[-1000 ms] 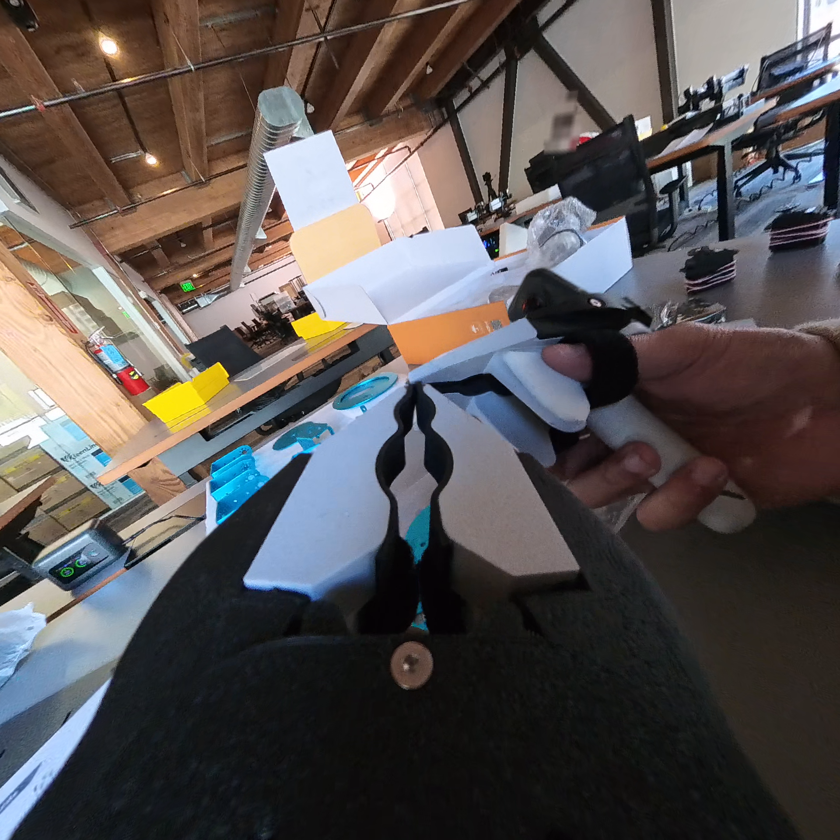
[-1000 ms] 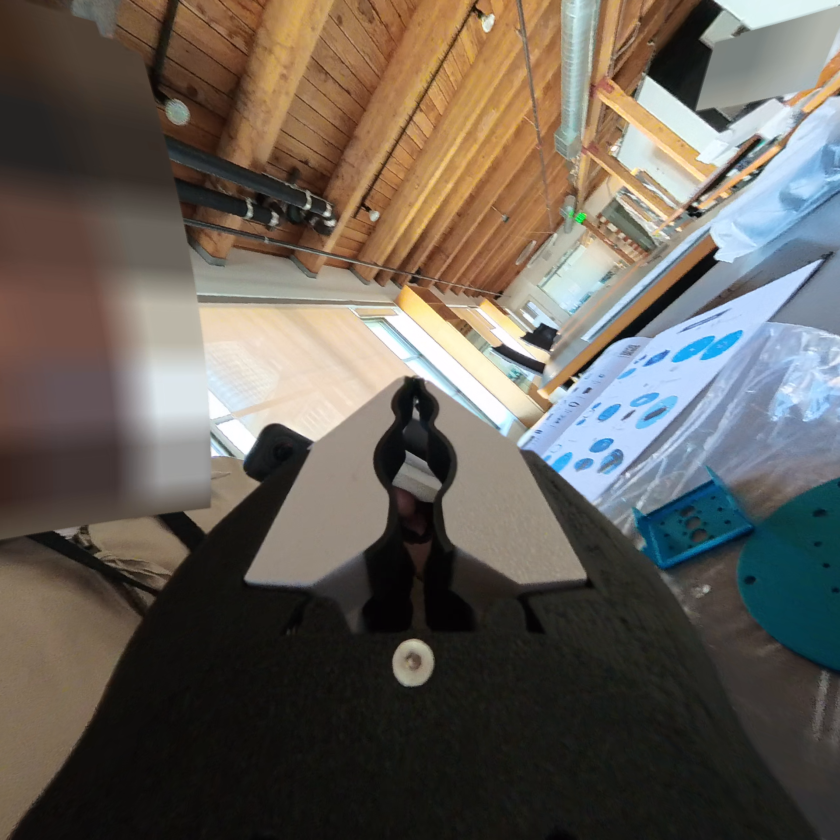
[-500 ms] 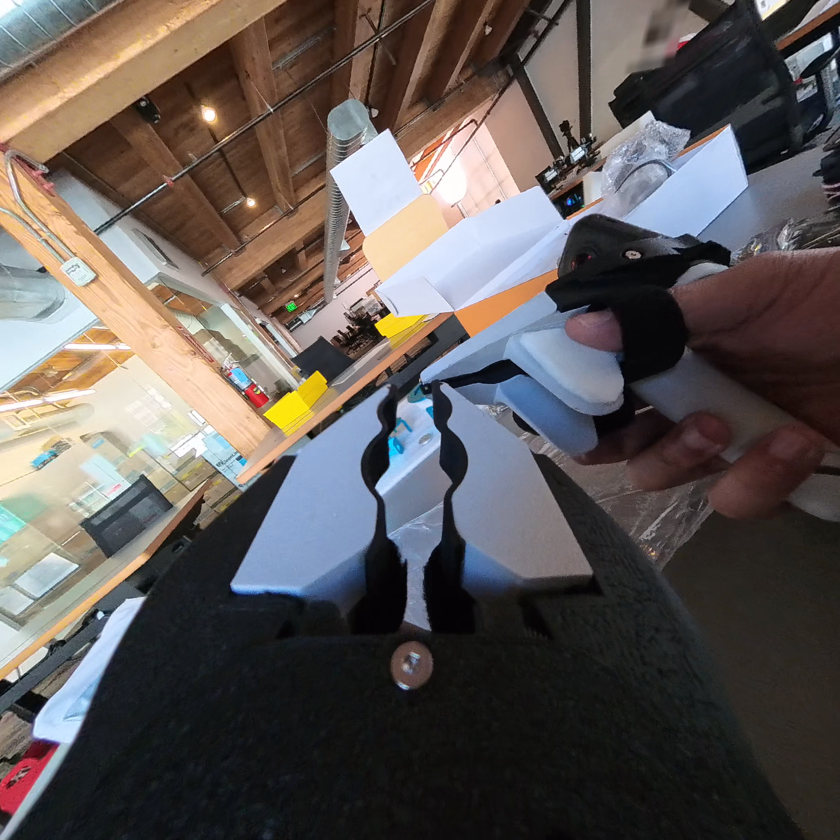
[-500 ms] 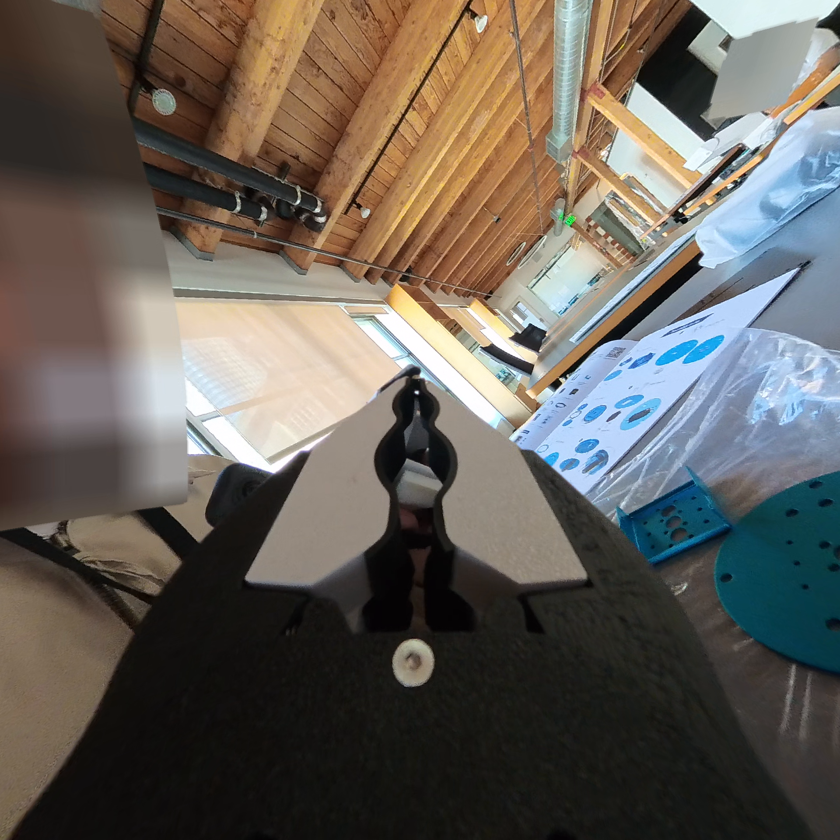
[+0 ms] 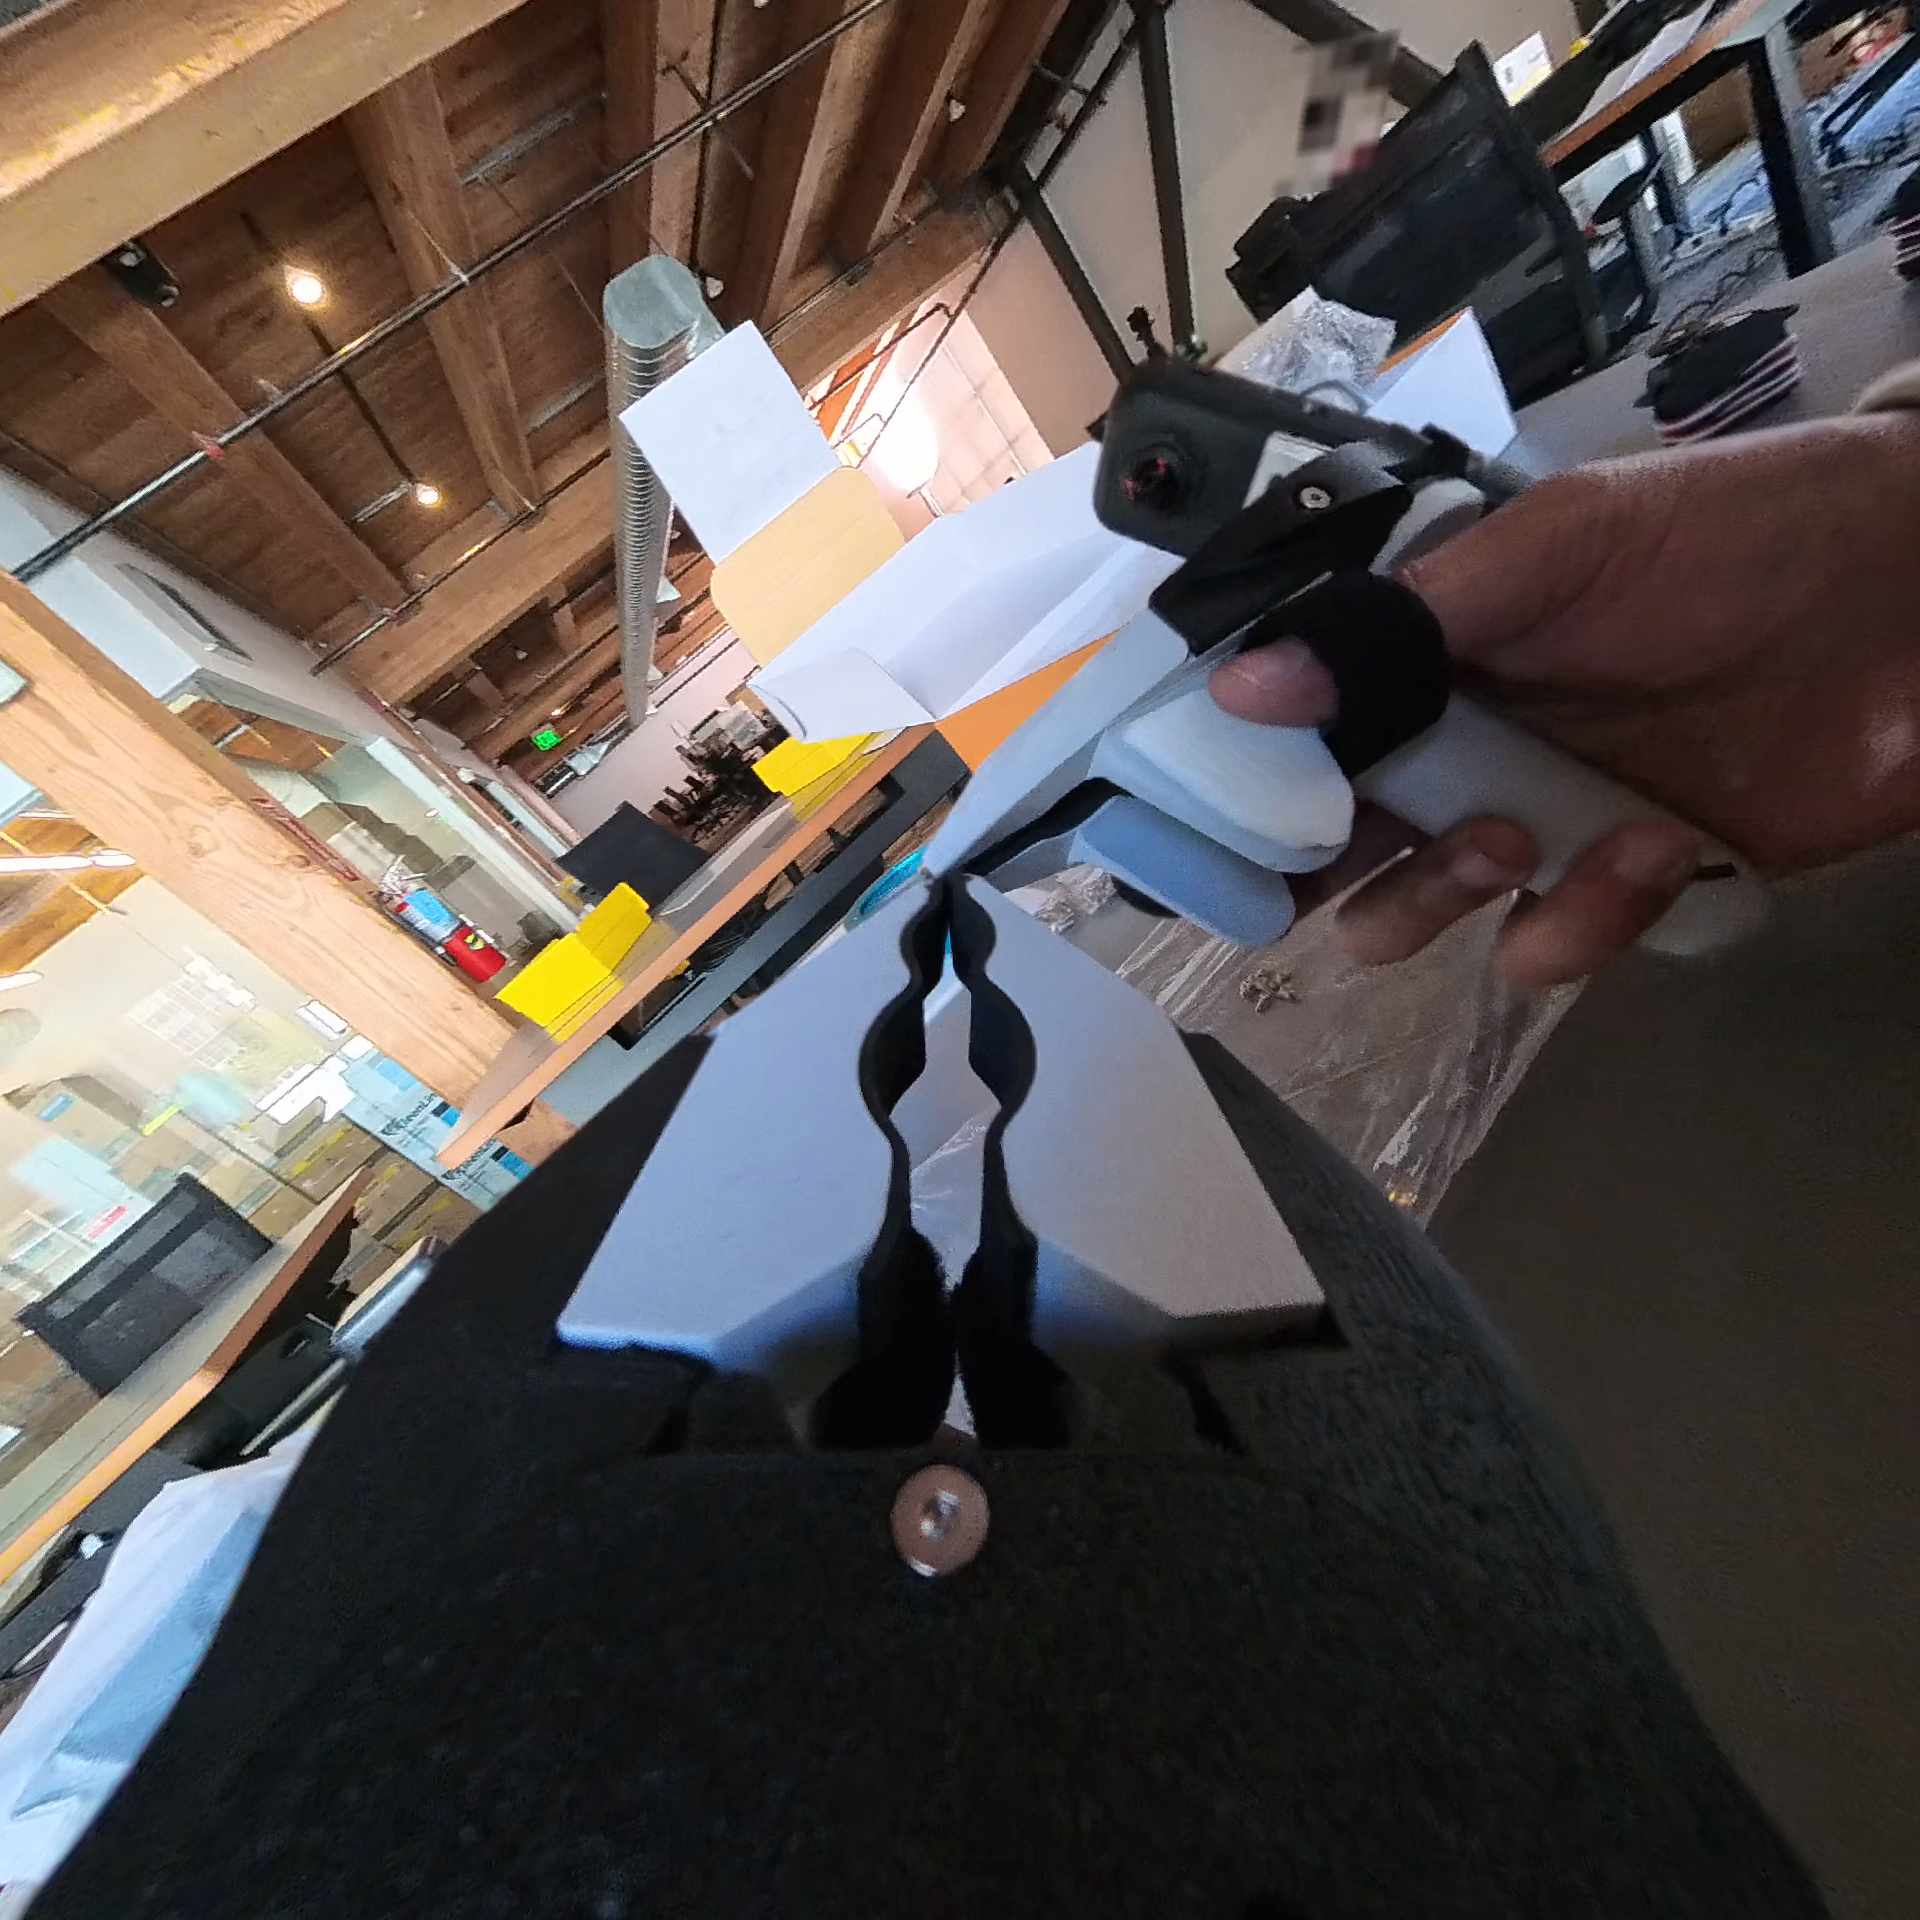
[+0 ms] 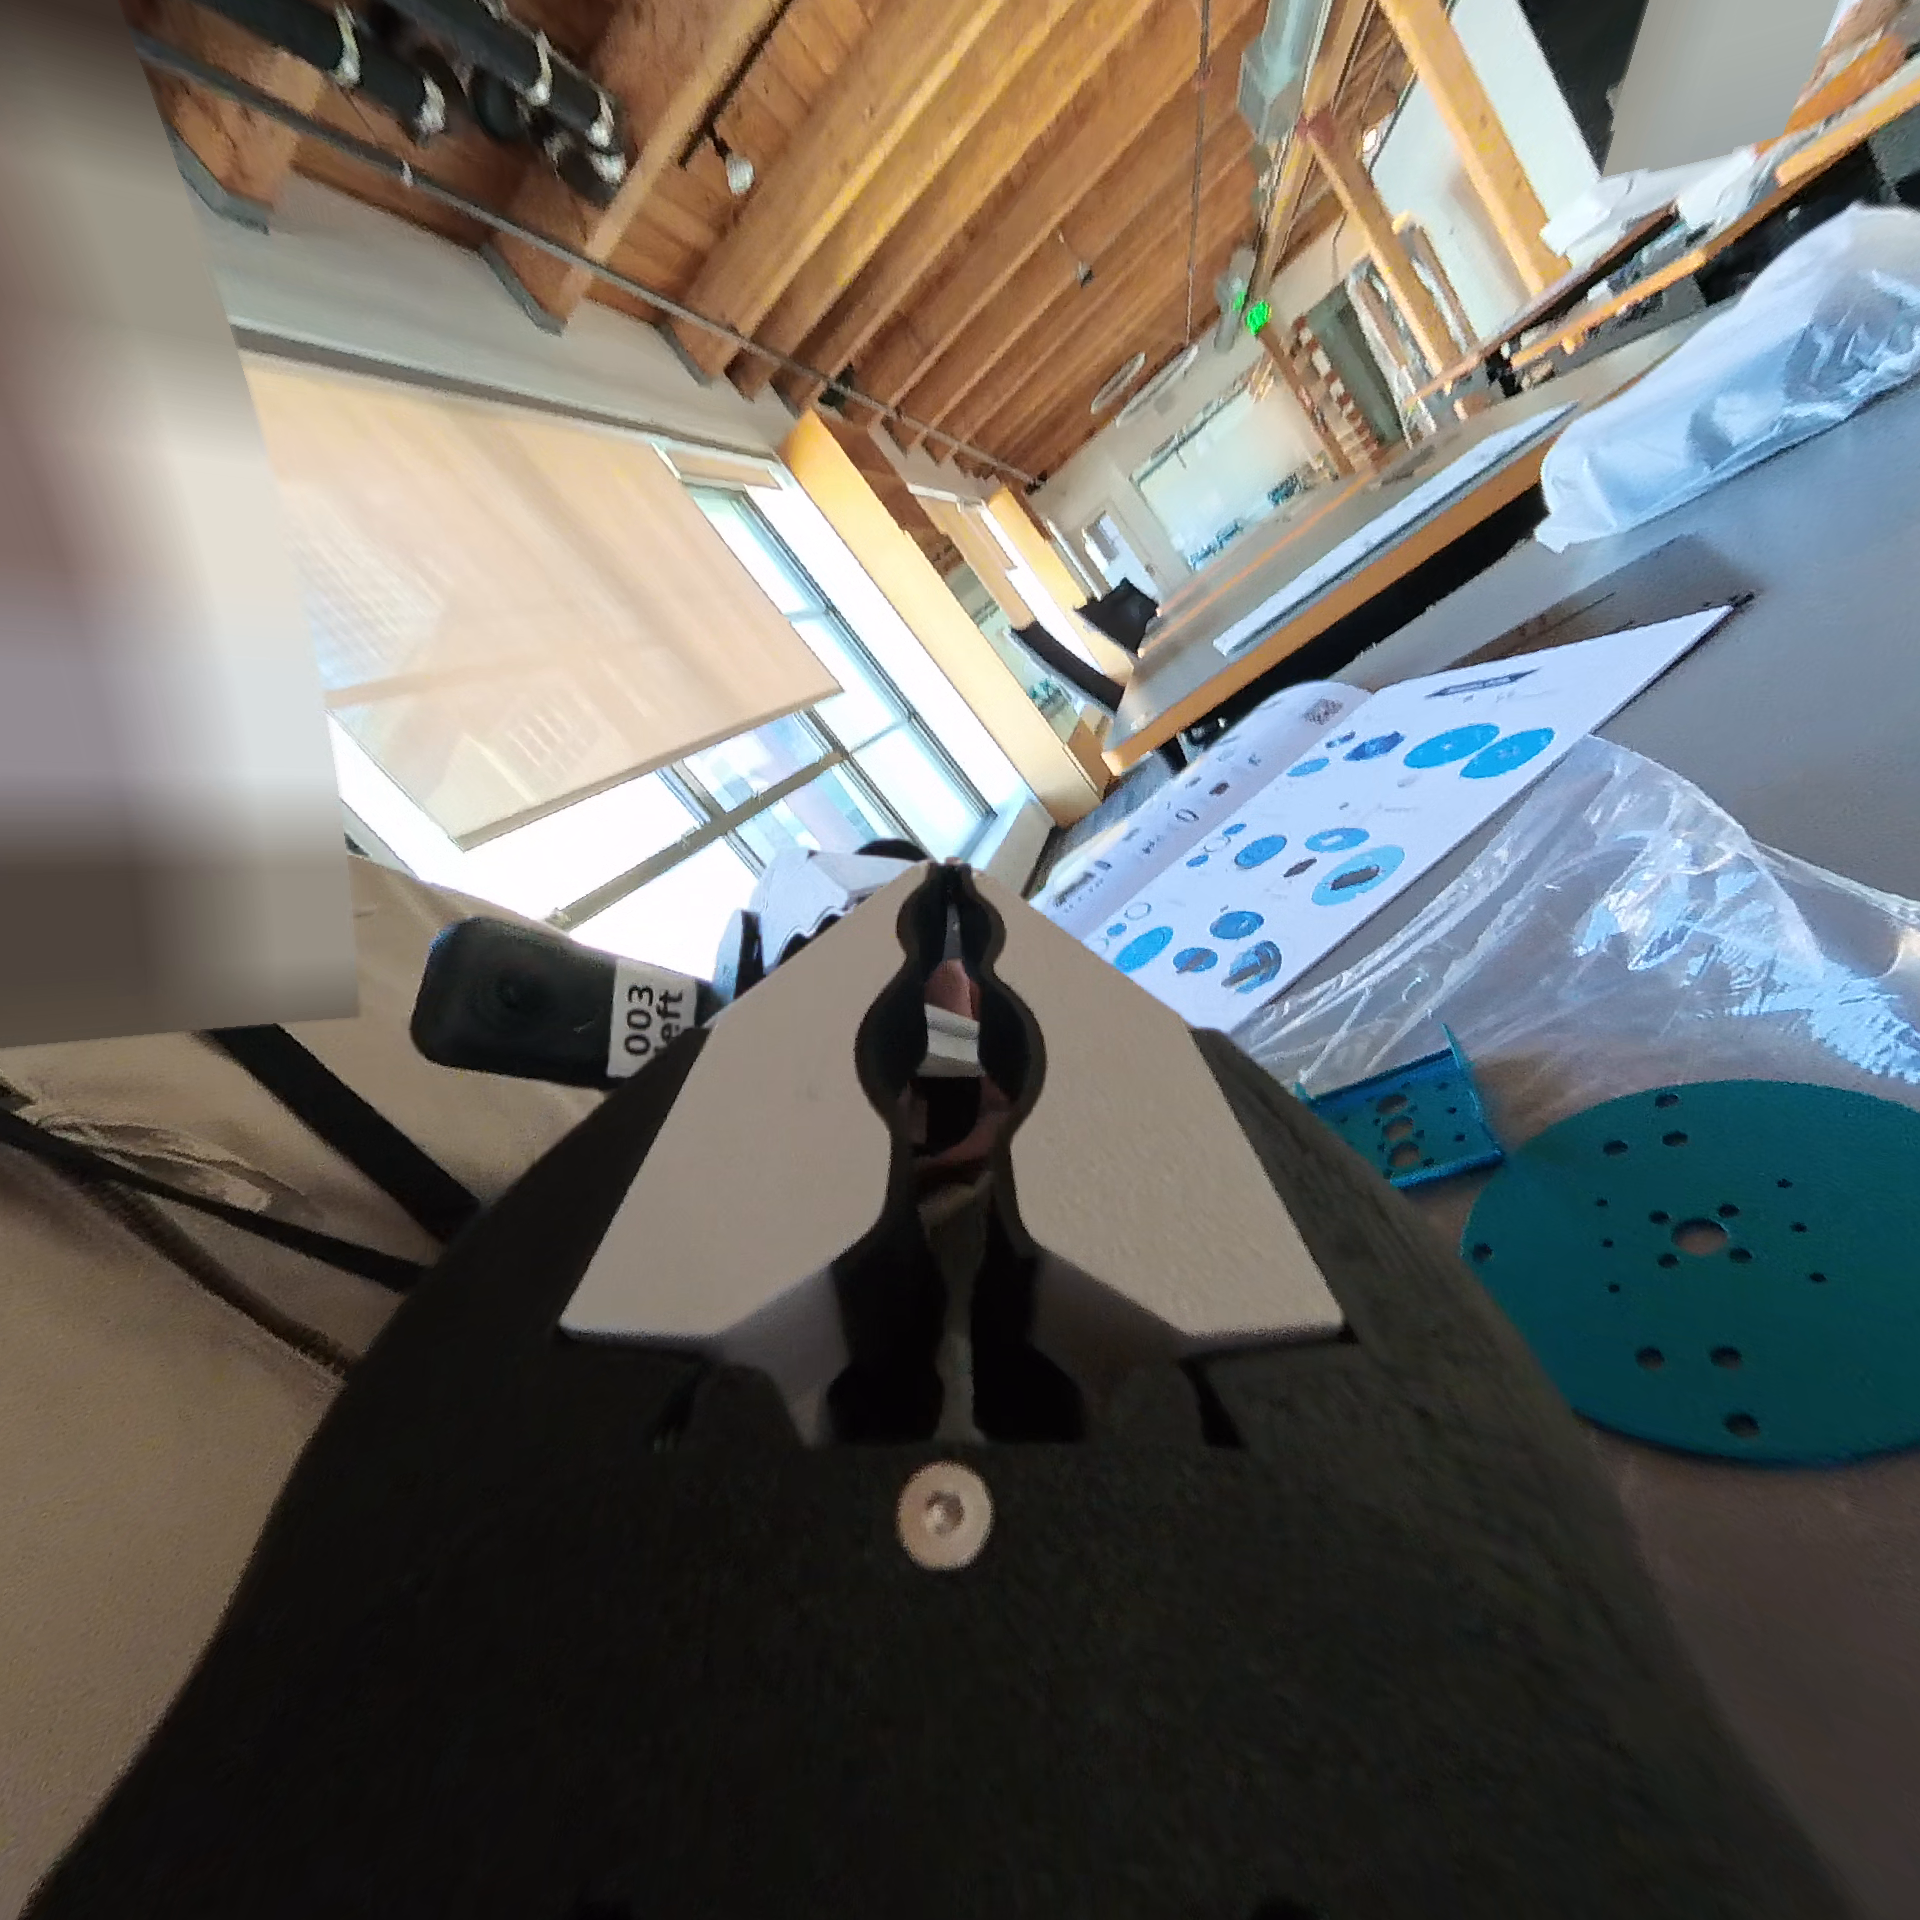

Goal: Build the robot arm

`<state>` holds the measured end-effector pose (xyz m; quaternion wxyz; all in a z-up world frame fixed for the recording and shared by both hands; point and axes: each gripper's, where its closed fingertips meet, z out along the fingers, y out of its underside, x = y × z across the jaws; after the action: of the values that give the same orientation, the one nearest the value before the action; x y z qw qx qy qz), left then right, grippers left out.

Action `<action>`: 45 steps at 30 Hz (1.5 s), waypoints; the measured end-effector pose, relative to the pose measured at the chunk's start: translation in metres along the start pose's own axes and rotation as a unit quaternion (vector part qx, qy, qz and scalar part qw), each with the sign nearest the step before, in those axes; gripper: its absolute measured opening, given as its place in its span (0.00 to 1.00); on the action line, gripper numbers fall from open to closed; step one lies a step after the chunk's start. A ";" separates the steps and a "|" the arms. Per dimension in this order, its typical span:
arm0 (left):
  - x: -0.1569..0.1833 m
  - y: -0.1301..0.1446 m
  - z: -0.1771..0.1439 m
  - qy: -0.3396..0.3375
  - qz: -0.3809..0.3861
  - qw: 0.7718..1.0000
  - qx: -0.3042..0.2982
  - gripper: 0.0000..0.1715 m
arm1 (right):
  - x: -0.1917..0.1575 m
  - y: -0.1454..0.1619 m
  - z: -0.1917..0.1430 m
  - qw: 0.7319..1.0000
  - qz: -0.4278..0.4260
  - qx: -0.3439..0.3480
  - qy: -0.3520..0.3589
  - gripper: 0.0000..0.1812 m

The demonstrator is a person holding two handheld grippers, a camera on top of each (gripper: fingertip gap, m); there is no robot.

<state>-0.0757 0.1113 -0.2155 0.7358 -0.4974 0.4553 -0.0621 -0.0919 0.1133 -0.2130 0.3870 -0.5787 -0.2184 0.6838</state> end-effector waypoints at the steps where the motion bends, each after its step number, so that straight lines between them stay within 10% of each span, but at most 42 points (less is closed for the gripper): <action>1: 0.000 0.000 0.000 0.004 -0.001 1.000 0.001 0.00 | 0.000 0.001 0.000 1.000 -0.005 -0.010 0.004 0.00; 23: 0.003 0.006 -0.004 0.021 0.028 0.999 0.002 0.06 | -0.001 0.011 0.006 0.996 -0.066 -0.055 0.025 0.00; 38: 0.029 0.026 -0.016 0.118 0.307 0.944 0.006 0.02 | 0.009 0.044 -0.007 0.976 -0.026 -0.209 0.061 0.00; 45: 0.007 0.026 -0.010 0.116 0.086 0.989 -0.036 0.05 | 0.007 0.018 -0.001 0.989 -0.083 -0.110 0.048 0.00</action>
<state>-0.0884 0.1140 -0.2407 0.6627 -0.4715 0.5805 -0.0391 -0.0964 0.1079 -0.2305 0.3865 -0.6295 -0.3208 0.5929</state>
